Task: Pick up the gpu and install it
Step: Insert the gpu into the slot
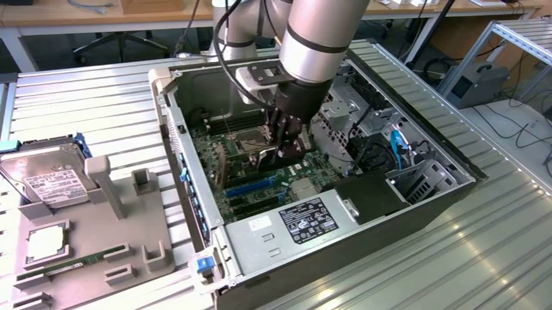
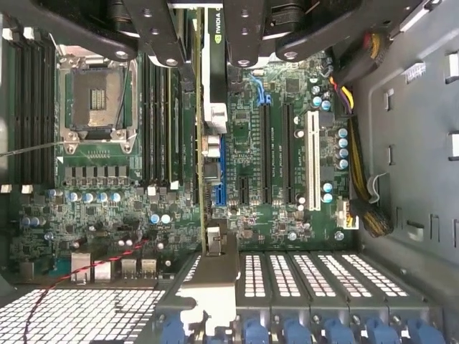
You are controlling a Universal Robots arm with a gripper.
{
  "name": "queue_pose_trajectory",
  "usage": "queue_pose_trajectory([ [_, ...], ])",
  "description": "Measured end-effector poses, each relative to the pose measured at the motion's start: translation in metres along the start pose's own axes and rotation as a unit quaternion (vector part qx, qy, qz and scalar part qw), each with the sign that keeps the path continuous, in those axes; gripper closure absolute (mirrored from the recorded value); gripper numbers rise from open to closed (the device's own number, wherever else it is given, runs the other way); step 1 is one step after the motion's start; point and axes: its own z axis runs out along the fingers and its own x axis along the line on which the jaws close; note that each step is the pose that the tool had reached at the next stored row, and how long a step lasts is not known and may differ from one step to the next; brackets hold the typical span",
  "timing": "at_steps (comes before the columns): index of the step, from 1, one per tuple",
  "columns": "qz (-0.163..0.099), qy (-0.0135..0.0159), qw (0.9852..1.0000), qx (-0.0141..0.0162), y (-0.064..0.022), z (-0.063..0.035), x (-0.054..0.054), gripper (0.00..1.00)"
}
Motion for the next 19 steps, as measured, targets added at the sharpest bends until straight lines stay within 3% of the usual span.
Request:
queue_pose_trajectory([
  [4,-0.003,0.0002,1.0,0.0006,0.0003,0.0029,0.0,0.73],
  [16,-0.003,0.0003,1.0,0.0005,0.008,0.028,0.001,0.73],
  [19,-0.003,0.0005,1.0,0.0004,0.0087,0.0284,0.001,0.73],
])
